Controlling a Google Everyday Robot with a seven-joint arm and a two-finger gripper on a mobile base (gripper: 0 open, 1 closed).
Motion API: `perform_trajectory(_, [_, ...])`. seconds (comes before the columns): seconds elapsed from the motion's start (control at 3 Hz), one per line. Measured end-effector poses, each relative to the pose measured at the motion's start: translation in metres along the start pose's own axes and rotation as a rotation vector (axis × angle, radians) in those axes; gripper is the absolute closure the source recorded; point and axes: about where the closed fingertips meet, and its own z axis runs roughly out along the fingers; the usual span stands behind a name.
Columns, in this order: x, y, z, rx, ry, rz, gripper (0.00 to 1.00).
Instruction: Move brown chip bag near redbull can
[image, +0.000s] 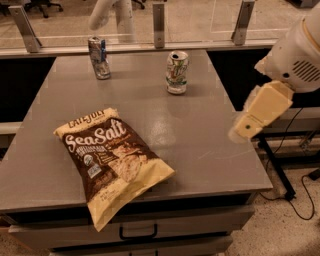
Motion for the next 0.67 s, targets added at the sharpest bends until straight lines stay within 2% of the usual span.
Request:
perform_trajectory(0.33, [-0.041,0.018,0.017,-0.033,-0.079,0.091,0.0])
perform_trajectory(0.67, [-0.083,0.038,0.029,-0.112,-0.148,0.076,0.0])
